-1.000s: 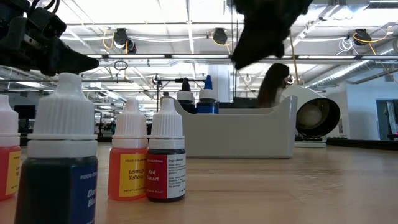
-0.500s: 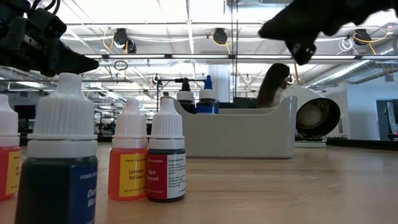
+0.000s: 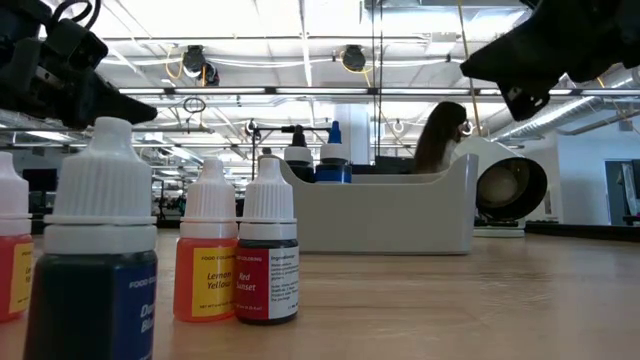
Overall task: Pick & Place food coloring
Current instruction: Put the small red food coloring into the gray bin
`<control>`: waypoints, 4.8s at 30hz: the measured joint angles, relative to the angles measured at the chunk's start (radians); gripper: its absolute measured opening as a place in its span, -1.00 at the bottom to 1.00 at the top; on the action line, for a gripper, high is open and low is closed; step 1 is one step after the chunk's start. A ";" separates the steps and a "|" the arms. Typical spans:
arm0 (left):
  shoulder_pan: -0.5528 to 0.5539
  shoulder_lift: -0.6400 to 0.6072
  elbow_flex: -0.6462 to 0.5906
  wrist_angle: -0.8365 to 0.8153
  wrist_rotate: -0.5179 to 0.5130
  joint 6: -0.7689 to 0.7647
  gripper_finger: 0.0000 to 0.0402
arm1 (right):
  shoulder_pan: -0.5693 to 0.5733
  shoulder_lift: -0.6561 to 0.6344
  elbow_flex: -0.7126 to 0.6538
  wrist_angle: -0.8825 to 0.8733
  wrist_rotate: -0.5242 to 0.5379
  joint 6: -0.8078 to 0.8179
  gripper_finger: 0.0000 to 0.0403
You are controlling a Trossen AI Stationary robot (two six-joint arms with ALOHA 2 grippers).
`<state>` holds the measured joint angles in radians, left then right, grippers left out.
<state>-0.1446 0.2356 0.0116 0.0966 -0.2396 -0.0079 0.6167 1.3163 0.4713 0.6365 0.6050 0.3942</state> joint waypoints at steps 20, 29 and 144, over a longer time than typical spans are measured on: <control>0.000 0.000 0.001 -0.018 -0.184 -0.301 -0.97 | 0.006 0.000 0.000 0.072 -0.003 -0.302 -1.00; -0.041 0.036 0.002 -0.040 0.008 -0.390 -0.97 | 0.006 0.000 0.000 0.157 -0.006 -0.383 -1.00; -0.714 1.854 1.609 -0.959 0.140 -0.912 0.00 | 0.060 0.000 0.000 0.294 -0.135 -0.515 -1.00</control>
<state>-0.8585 2.0895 1.6203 -0.8625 -0.0993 -0.9197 0.6767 1.3163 0.4709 0.9302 0.4698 -0.1207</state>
